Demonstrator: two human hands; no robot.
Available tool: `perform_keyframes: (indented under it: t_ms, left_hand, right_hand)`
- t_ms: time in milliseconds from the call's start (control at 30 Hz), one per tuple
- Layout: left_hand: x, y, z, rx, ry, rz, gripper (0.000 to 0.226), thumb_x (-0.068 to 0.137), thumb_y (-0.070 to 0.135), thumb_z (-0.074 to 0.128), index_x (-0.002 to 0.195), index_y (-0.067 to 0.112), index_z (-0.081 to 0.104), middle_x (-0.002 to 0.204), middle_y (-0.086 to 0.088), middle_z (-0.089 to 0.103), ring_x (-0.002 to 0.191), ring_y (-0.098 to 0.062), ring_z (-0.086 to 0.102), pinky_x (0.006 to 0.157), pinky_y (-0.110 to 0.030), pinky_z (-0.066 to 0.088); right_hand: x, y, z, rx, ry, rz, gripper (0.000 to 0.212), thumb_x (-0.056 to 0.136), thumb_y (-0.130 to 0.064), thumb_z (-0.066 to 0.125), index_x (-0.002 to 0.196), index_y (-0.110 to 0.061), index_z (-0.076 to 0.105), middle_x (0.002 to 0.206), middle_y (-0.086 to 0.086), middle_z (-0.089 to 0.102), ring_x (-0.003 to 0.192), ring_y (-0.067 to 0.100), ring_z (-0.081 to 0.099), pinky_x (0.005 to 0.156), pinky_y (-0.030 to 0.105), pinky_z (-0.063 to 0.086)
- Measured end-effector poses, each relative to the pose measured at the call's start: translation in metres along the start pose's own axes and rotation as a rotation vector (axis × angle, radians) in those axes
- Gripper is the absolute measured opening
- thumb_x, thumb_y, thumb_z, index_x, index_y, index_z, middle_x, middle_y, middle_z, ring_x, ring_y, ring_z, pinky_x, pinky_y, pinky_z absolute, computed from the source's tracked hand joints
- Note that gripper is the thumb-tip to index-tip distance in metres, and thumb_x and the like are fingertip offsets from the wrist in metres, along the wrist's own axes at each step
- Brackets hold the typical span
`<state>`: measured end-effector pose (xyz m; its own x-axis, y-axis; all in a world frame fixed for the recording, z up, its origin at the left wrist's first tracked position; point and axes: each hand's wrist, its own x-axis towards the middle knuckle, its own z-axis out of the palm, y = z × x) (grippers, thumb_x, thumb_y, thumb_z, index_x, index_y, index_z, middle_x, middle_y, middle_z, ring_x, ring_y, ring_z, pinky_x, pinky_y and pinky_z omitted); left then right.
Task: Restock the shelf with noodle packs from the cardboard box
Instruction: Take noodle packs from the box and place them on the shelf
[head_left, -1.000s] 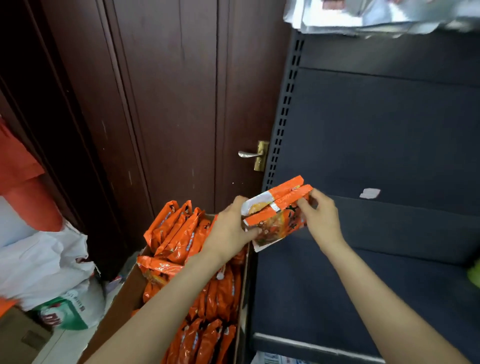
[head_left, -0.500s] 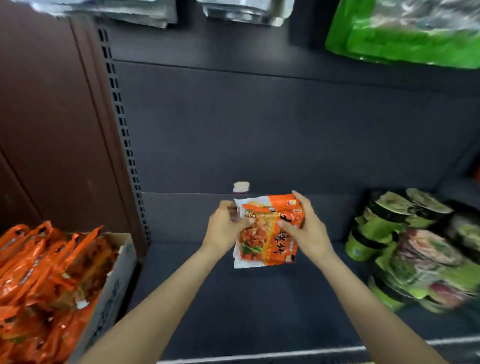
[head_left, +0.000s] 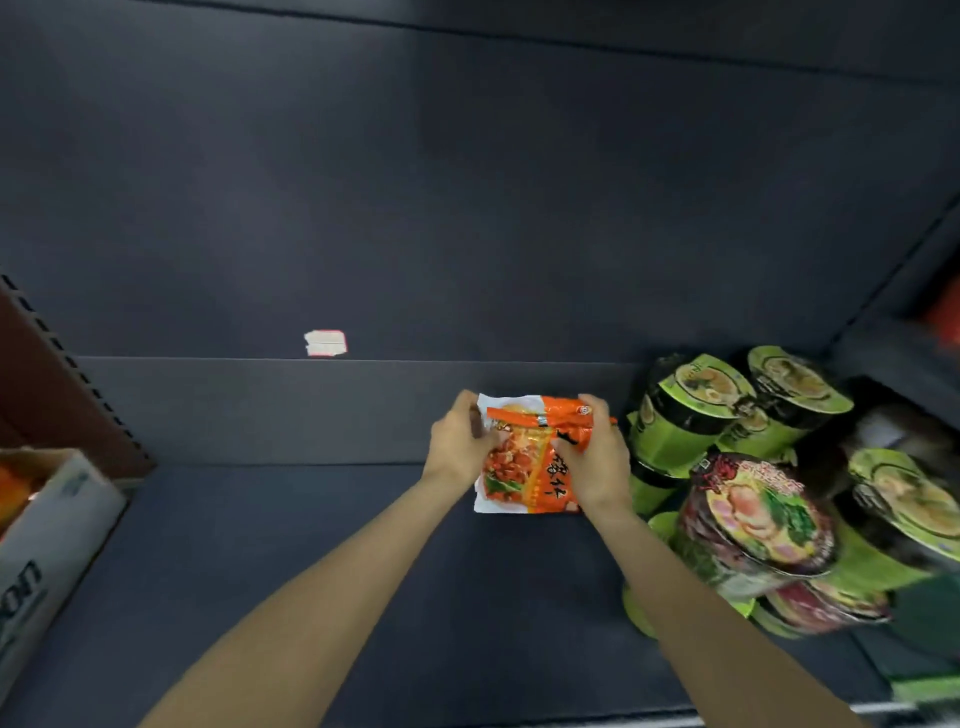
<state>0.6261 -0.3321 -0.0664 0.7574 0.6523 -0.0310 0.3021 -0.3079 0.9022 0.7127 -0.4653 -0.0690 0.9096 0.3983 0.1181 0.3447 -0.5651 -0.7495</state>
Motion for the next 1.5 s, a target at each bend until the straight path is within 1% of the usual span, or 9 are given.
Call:
perform_keyframes:
  t_ms: [233, 367, 467, 600, 800, 967, 1067, 1233, 1500]
  left_hand:
    - [0.02, -0.01, 0.031, 0.116, 0.061, -0.038, 0.023, 0.087, 0.002, 0.056, 0.104, 0.015, 0.049, 0.107, -0.011, 0.056, 0.092, -0.02, 0.054, 0.073, -0.029, 0.044]
    - [0.025, -0.01, 0.033, 0.076, 0.033, -0.049, 0.024, 0.087, 0.008, 0.062, 0.108, 0.011, 0.049, 0.104, -0.012, 0.062, 0.094, -0.021, 0.059, 0.079, -0.032, 0.05]
    - [0.028, -0.008, 0.034, 0.06, 0.026, -0.035, 0.027, 0.087, 0.01, 0.062, 0.11, 0.013, 0.05, 0.102, -0.01, 0.063, 0.095, -0.021, 0.06, 0.078, -0.029, 0.05]
    - [0.029, -0.009, 0.037, 0.037, 0.033, -0.005, 0.025, 0.087, 0.008, 0.059, 0.106, 0.019, 0.047, 0.098, -0.008, 0.064, 0.094, -0.02, 0.062, 0.081, -0.036, 0.053]
    - [0.027, -0.004, 0.046, 0.032, -0.014, 0.022, 0.025, 0.088, 0.015, 0.061, 0.108, 0.019, 0.047, 0.098, -0.003, 0.063, 0.092, -0.016, 0.06, 0.076, -0.027, 0.05]
    - [0.019, -0.006, 0.036, 0.104, 0.007, 0.014, 0.042, 0.087, 0.017, 0.062, 0.124, 0.015, 0.041, 0.116, -0.003, 0.059, 0.102, -0.014, 0.056, 0.08, -0.025, 0.047]
    - [0.007, -0.006, 0.018, 0.296, 0.078, 0.091, 0.035, 0.089, 0.02, 0.058, 0.122, 0.018, 0.046, 0.123, -0.001, 0.055, 0.108, -0.016, 0.055, 0.085, -0.034, 0.05]
    - [-0.022, -0.005, -0.029, 0.508, 0.28, 0.211, 0.021, 0.092, 0.022, 0.052, 0.112, 0.017, 0.055, 0.111, 0.001, 0.059, 0.098, -0.018, 0.057, 0.071, -0.031, 0.044]
    - [-0.081, -0.045, -0.157, 0.645, 0.471, 0.184, 0.017, 0.092, 0.022, 0.053, 0.104, 0.012, 0.06, 0.098, -0.004, 0.064, 0.092, -0.025, 0.059, 0.073, -0.036, 0.047]
  right_hand:
    - [0.018, 0.015, 0.016, -0.115, 0.039, 0.063, 0.056, 0.087, -0.015, 0.065, 0.136, -0.023, 0.039, 0.129, 0.016, 0.037, 0.12, 0.032, 0.042, 0.099, 0.04, 0.041]
    - [0.016, 0.012, 0.017, -0.388, 0.05, -0.045, 0.057, 0.086, -0.026, 0.065, 0.138, -0.023, 0.041, 0.149, 0.013, 0.017, 0.138, 0.032, 0.017, 0.105, 0.042, 0.034]
    - [0.015, 0.014, 0.017, -0.49, 0.026, -0.165, 0.059, 0.087, -0.027, 0.064, 0.141, -0.024, 0.039, 0.154, 0.008, 0.018, 0.144, 0.027, 0.01, 0.106, 0.045, 0.032]
    - [0.019, 0.018, 0.02, -0.436, -0.101, -0.224, 0.059, 0.091, -0.024, 0.059, 0.144, -0.025, 0.033, 0.151, 0.0, 0.025, 0.139, 0.021, 0.023, 0.105, 0.037, 0.034]
    - [0.024, 0.029, 0.018, -0.445, -0.048, -0.229, 0.056, 0.092, -0.028, 0.057, 0.143, -0.024, 0.035, 0.148, 0.002, 0.031, 0.135, 0.021, 0.03, 0.11, 0.033, 0.028]
    - [0.02, 0.02, 0.014, -0.379, -0.064, -0.278, 0.055, 0.09, -0.022, 0.06, 0.14, -0.022, 0.039, 0.148, 0.001, 0.032, 0.136, 0.02, 0.029, 0.11, 0.032, 0.029]
    - [0.011, 0.006, 0.015, -0.286, -0.067, -0.31, 0.048, 0.09, -0.016, 0.059, 0.136, -0.018, 0.046, 0.144, 0.0, 0.037, 0.135, 0.019, 0.03, 0.109, 0.031, 0.031]
    - [-0.009, -0.036, 0.029, -0.154, -0.163, -0.348, 0.041, 0.093, -0.018, 0.054, 0.133, -0.018, 0.048, 0.133, 0.0, 0.046, 0.126, 0.016, 0.041, 0.101, 0.028, 0.038]
    - [-0.063, -0.13, 0.103, -0.046, -0.388, -0.509, 0.025, 0.093, -0.019, 0.05, 0.117, -0.017, 0.059, 0.112, 0.002, 0.055, 0.104, 0.018, 0.056, 0.089, 0.038, 0.048]
